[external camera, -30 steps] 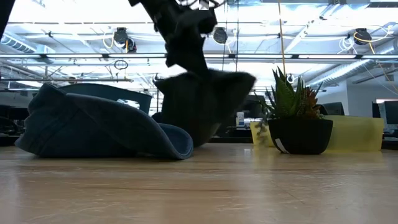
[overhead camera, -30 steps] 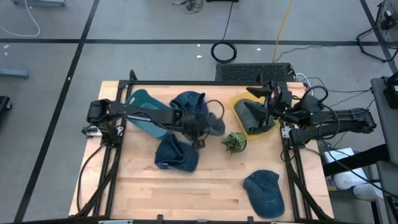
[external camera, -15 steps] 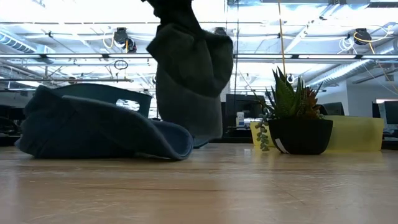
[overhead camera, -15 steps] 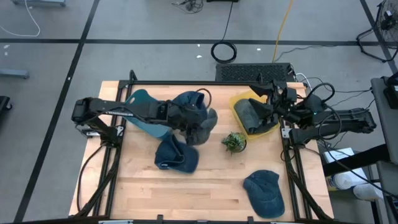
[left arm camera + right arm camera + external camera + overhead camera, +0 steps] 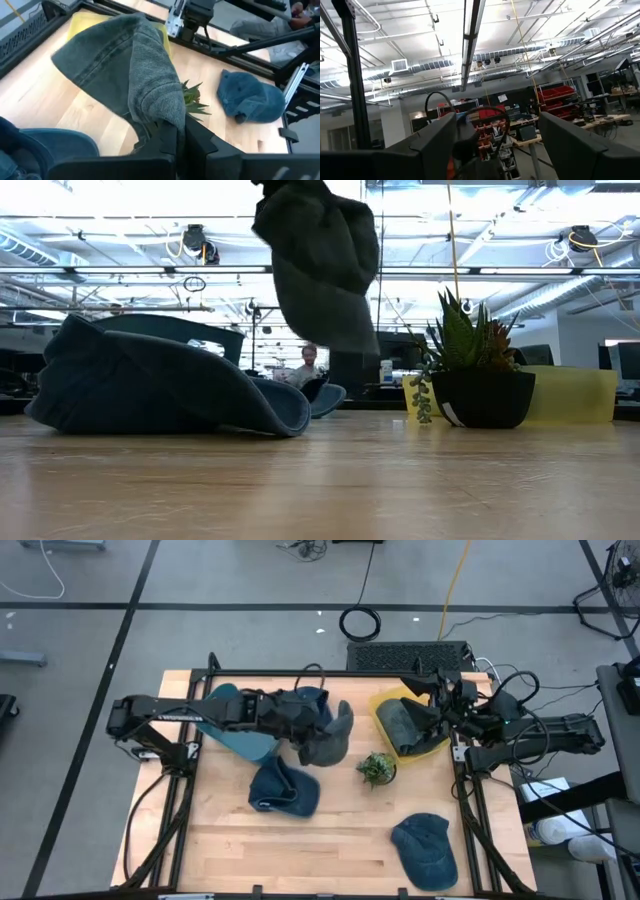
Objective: Pick & Place hat
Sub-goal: Put the gray cap into the yellow bin
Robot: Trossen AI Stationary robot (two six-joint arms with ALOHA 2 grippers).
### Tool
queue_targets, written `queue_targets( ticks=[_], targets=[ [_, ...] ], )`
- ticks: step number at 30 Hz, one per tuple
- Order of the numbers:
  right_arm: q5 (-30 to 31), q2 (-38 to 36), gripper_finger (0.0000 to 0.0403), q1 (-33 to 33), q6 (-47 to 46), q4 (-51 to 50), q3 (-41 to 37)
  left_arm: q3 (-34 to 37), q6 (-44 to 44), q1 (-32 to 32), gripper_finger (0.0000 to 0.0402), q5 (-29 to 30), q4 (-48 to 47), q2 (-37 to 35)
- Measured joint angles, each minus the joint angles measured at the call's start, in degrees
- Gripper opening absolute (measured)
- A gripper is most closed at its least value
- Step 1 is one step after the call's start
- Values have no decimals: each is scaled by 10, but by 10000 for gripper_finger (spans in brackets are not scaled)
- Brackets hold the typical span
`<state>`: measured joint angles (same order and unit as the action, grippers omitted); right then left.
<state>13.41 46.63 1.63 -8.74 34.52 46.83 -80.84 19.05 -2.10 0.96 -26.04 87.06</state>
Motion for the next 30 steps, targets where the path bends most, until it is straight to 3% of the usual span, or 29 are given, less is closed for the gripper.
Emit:
queue_targets(
  ticks=[6,16,24,30],
  targets=[
    [0,0,269,0,-35,3,0,0,1,-10,10,0,36,-13],
    [2,1,267,0,-264,22,0,0,-25,-16,10,7,174,-30],
    [2,26,267,0,-420,22,0,0,-120,-16,10,72,250,-31],
    [0,53,267,0,-479,20,0,0,-229,-16,10,118,267,-31]
  ],
)
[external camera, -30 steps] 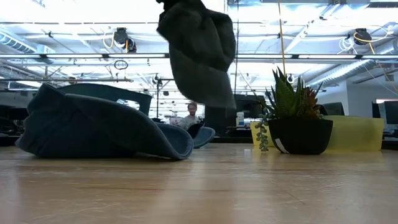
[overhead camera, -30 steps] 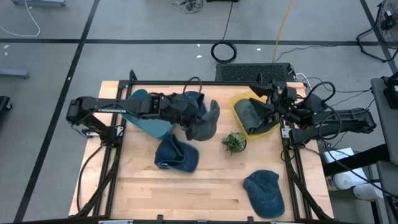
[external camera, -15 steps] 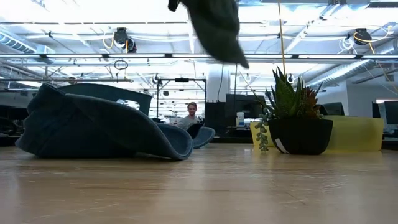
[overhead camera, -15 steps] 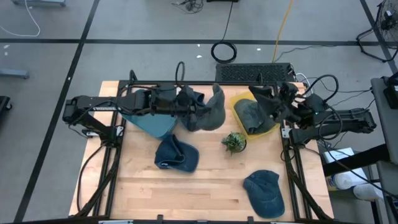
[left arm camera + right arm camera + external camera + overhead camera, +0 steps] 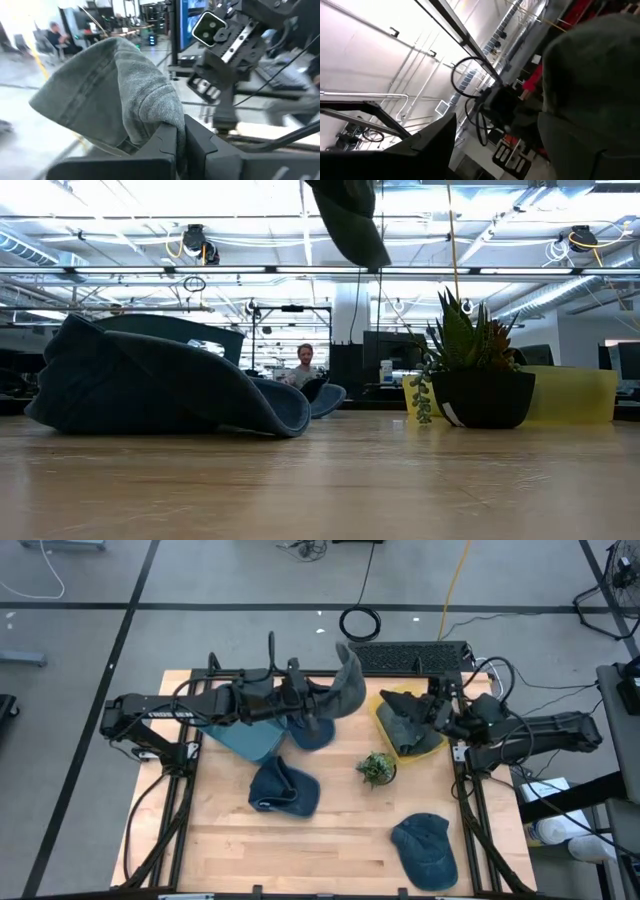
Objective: Pick & Place hat
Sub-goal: Put the gray cap into the yellow bin
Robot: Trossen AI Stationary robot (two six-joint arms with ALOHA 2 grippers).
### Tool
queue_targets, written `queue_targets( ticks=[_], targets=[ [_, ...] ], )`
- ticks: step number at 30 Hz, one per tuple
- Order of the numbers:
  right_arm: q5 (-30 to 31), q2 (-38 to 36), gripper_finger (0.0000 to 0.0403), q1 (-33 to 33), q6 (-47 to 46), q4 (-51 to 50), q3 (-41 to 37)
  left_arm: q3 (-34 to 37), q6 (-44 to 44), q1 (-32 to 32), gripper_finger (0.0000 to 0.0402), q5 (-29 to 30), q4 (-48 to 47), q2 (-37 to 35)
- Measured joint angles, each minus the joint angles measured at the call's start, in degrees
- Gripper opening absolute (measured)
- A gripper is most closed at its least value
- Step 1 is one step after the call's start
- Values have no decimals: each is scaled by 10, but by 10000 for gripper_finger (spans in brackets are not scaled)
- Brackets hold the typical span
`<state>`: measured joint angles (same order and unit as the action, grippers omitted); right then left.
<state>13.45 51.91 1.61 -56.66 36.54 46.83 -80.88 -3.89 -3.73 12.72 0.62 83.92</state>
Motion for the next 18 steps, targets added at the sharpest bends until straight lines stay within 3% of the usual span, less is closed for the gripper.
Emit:
queue_targets(
  ticks=[9,18],
  targets=[
    [64,41,267,0,-45,-36,0,0,-135,1,10,67,-10,0],
    [79,104,267,-1,-40,-21,0,0,-242,6,10,70,-67,0]
  ],
)
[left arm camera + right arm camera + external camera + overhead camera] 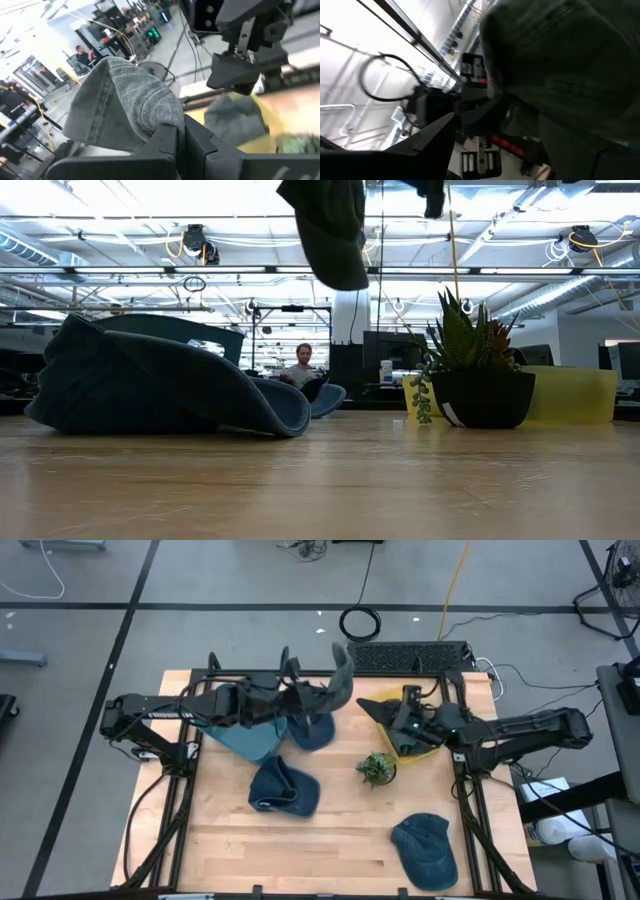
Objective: Pick & Place hat
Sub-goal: Put the gray cap into the yellow bin
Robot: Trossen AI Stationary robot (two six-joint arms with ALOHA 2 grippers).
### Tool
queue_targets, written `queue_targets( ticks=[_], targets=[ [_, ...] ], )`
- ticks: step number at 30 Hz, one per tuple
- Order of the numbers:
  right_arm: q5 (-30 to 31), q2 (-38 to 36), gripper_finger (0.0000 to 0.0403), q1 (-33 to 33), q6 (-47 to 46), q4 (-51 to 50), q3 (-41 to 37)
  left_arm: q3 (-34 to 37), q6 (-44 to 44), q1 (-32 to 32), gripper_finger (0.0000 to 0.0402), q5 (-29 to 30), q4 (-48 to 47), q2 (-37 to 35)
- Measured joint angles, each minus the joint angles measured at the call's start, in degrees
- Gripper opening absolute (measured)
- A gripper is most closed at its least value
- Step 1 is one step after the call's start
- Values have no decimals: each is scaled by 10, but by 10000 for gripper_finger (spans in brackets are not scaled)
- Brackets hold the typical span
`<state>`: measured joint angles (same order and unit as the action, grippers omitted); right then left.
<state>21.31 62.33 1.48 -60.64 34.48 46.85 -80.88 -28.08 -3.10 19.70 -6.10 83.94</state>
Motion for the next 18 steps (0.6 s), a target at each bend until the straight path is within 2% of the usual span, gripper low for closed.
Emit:
queue_targets(
  ticks=[7,18],
  targets=[
    [1,48,267,-14,-47,15,4,0,-48,10,10,3,-62,0],
    [-3,137,267,-22,-29,15,83,0,-60,13,10,45,-140,0]
  ],
)
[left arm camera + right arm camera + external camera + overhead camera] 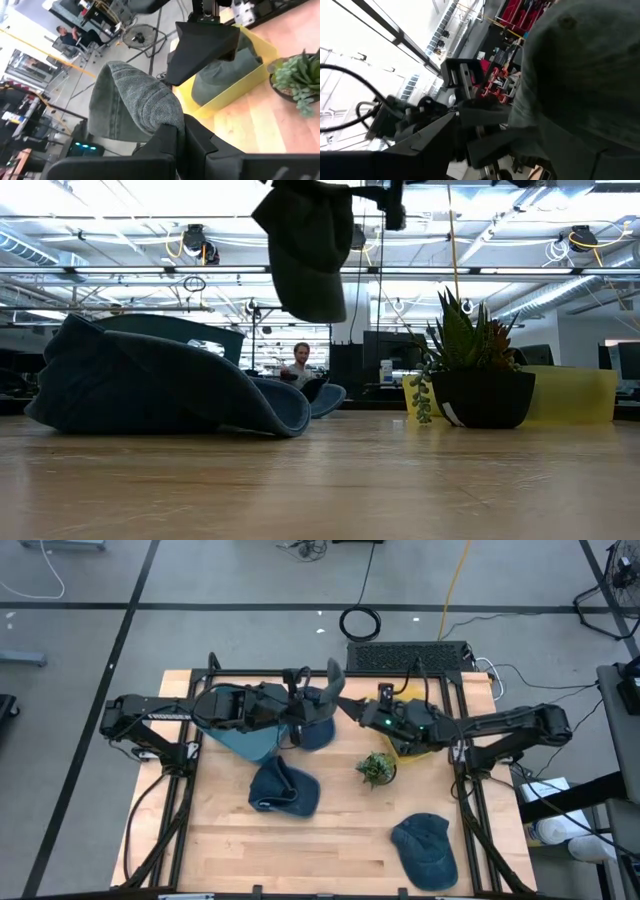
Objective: Pick & Place hat
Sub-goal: Put the gray cap into the yellow bin
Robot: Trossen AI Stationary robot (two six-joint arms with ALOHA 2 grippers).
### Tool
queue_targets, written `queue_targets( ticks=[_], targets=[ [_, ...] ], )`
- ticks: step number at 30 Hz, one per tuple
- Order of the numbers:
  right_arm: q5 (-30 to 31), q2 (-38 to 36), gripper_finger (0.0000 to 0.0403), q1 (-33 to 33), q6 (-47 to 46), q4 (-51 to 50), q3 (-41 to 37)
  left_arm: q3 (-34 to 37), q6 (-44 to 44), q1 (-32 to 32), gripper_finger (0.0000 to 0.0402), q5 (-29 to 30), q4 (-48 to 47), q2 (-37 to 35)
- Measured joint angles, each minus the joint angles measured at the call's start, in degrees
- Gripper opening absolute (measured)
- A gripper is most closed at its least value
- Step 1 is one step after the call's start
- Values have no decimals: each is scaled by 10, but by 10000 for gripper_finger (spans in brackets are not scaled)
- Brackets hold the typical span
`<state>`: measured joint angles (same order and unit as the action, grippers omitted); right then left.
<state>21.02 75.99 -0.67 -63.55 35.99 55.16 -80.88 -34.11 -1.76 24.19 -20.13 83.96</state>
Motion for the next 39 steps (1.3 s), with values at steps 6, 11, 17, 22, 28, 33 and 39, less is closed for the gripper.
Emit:
queue_targets(
  ticks=[6,11,17,22,28,33,39],
  targets=[
    [2,30,267,-2,12,-5,24,0,0,1,10,5,-16,0],
    [0,29,267,-9,12,-27,24,0,-8,12,10,14,-28,0],
    [-1,29,267,-12,12,-62,24,0,-3,19,10,14,-38,0],
    [27,29,267,-21,10,-61,24,0,2,24,10,13,-48,0],
    [29,29,267,-23,-40,-61,24,0,13,26,10,9,-48,0],
    [15,29,267,-18,-63,-61,24,0,20,26,10,12,-46,0],
    [18,29,267,-6,-87,-61,24,0,54,26,10,14,-33,0]
  ],
)
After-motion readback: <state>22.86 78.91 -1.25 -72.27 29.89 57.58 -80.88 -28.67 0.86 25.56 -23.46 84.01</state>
